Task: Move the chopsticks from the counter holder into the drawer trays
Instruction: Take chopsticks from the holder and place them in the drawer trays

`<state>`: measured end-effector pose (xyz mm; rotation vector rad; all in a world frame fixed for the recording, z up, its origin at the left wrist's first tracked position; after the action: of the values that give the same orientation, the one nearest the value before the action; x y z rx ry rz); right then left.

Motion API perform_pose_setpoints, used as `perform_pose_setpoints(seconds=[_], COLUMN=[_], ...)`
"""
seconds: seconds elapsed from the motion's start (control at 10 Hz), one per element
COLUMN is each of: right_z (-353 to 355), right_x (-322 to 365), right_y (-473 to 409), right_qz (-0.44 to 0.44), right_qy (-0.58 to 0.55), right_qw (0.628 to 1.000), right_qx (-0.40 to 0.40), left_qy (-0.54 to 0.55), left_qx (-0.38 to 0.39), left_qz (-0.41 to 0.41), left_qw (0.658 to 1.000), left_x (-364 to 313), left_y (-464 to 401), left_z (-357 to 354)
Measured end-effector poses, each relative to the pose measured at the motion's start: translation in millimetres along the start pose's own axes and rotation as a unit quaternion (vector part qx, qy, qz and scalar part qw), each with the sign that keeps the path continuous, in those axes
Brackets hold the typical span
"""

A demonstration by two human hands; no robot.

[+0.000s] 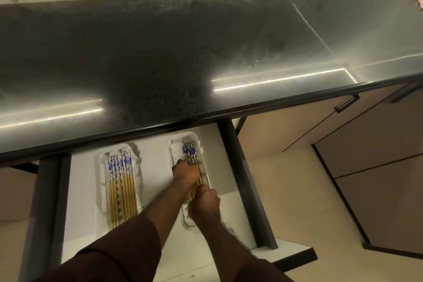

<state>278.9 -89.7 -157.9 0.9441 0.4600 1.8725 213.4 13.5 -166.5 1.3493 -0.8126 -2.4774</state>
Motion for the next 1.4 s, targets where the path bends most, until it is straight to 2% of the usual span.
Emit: perform_pose_setpoints(seconds=[0.1,0.3,0.4,0.6,0.9,1.0,1.2,1.4], right_z=[-3.1,7.0,7.7,6.5,27.2,43.1,61.5,77.0], right_x=[-0.5,-2.2,3.0,3.3,15.1,15.6,8.8,22.0], right_y=[-0.4,10.0,13.0,6.0,11.6,9.0,16.7,59.0], right_qz=[-0.003,-0.009,0.018,0.032,0.073,0.055,-0.001,0.044], right_qy=[-0.067,-0.056,-0.022,-0.010,0.015,0.003,-0.116,-0.163], right_qw=[0.998,0.998,1.000,0.999,0.997,0.998,0.993,0.985], right_qx=[-0.002,-0.021,-0.011,-0.014,-0.006,-0.001,0.017,0.032], left_qy=[-0.042,-0.078,-0.072,-0.002,0.036,0.063,0.130,0.164], left_qx=[-0.003,0.019,0.033,0.036,0.059,0.071,0.124,0.129], left_qz=[-0.021,-0.044,-0.045,-0.006,0.016,0.017,0.021,-0.023], left_qw=[0.999,0.996,0.996,0.999,0.997,0.995,0.984,0.978], left_x=[-6.0,-3.2,-3.1,4.0,-0.4,-5.1,-15.3,-29.0], left_y=[5.4,11.3,14.4,16.6,28.6,33.2,57.3,94.6], left_z=[2.1,-4.5,-6.0,-6.5,1.8,10.7,25.5,57.3])
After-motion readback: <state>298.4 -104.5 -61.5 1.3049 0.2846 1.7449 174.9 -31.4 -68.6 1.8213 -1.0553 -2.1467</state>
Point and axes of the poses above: each hand's wrist, its own y-axis away from the middle knuckle, its own z-axis out of the back of the hand, x = y × z, the point moved 10 cm from there along -y, towards the middle knuckle, and after that the axes turned 9 degrees about -z, right-handed, at the moved point
